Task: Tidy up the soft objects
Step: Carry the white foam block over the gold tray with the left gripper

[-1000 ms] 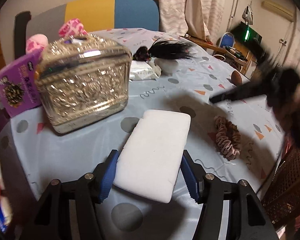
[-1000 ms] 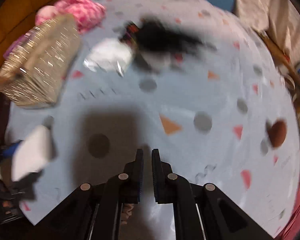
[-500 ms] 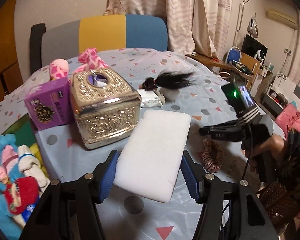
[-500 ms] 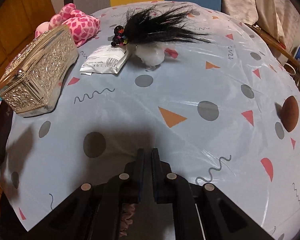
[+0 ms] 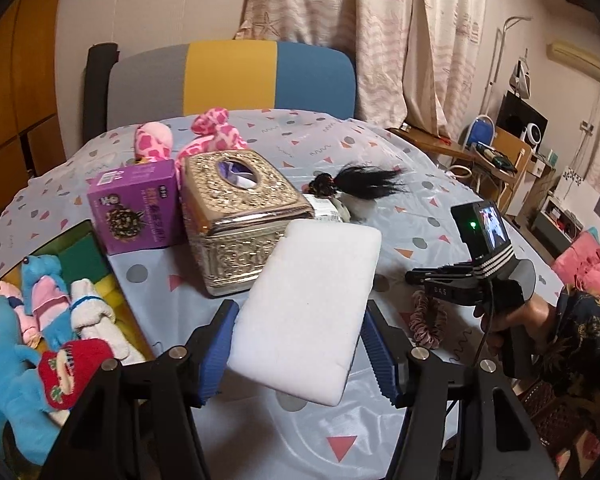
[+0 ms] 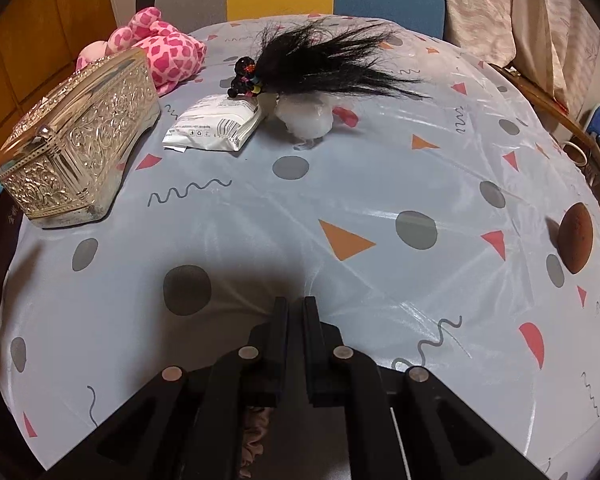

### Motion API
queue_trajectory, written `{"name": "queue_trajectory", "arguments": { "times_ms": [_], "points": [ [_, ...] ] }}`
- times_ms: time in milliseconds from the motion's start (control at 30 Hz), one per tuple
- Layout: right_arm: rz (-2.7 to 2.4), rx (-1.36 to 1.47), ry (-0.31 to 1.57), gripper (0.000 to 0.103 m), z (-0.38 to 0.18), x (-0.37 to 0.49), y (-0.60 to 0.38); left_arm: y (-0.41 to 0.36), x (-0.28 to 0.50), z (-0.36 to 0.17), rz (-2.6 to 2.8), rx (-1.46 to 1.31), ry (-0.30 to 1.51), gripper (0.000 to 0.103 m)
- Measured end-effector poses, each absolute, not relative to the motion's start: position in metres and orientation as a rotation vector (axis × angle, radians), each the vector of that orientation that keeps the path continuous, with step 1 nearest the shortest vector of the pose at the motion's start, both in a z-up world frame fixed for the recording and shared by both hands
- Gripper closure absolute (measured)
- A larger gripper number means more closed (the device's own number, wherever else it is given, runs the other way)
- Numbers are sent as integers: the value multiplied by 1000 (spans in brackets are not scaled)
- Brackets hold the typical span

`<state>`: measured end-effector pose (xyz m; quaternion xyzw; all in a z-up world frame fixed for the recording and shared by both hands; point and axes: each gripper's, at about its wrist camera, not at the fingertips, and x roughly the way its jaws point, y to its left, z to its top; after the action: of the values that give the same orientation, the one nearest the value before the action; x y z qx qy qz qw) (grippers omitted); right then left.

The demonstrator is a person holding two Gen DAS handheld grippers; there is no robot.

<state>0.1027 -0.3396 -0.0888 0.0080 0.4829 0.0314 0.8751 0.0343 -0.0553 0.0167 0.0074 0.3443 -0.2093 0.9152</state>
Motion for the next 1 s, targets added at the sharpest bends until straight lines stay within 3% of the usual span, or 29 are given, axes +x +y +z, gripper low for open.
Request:
{"name": "queue_trajectory", "arguments": {
  "times_ms": [367,600,800,1000],
  "points": [
    [35,-48,958,98,-90,97,-331,-10,31,30,-417,-114,691,41],
    [30,-56,954,98,-90,97,-330,97,31,59,-218,-312,620,41],
    [26,-65,954,98,-91,98,-329,195,20,47,-10,-519,650,41],
    [21,-67,955,98,-91,99,-328,201,35,25,-29,-653,711,40]
  ]
}}
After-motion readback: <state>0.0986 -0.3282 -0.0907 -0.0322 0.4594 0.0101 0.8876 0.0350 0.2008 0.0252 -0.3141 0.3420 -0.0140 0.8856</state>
